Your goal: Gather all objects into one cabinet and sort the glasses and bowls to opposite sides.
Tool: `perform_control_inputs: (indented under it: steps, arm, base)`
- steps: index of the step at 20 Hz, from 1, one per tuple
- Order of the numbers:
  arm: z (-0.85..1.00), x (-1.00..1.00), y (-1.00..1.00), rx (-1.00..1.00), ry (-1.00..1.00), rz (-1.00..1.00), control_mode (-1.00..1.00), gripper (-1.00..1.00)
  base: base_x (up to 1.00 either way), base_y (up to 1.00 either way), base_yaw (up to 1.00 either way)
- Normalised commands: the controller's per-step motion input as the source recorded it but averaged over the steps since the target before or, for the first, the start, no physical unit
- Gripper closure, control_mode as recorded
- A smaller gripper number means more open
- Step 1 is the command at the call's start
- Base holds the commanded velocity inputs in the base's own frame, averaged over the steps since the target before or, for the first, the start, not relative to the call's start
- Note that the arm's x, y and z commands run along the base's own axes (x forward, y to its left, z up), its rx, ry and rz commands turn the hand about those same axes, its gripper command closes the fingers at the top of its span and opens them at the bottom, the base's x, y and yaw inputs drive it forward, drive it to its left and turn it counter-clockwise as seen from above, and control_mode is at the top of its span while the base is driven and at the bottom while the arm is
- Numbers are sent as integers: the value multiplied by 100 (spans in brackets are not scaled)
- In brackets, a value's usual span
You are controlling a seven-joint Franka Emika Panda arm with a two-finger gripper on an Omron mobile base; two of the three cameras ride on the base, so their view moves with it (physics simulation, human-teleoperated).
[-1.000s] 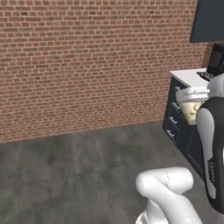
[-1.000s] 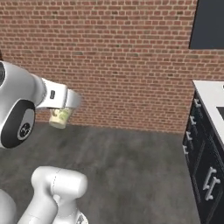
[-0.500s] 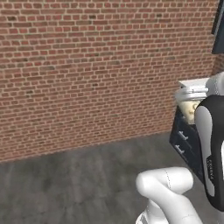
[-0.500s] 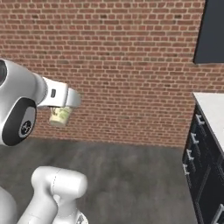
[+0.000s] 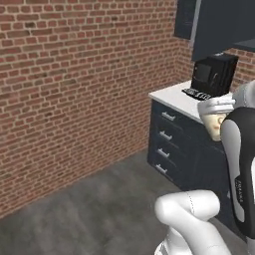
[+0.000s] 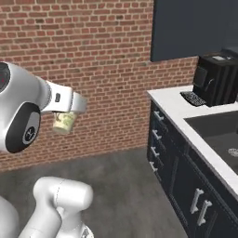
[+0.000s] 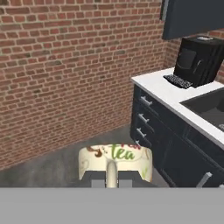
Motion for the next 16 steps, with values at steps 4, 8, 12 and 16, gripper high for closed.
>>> perform_control_inputs:
  steps: [4,8,12,16]
  arm:
    - [0,0,0,0,0,0,100,100]
    - [0,0,0,0,0,0,100,100]
    - [0,0,0,0,0,0,100,100]
    - [0,0,0,0,0,0,100,100]
  base:
    - [31,21,-76]
    - [32,28,-76]
    - [35,33,-73]
    - [43,42,-68]
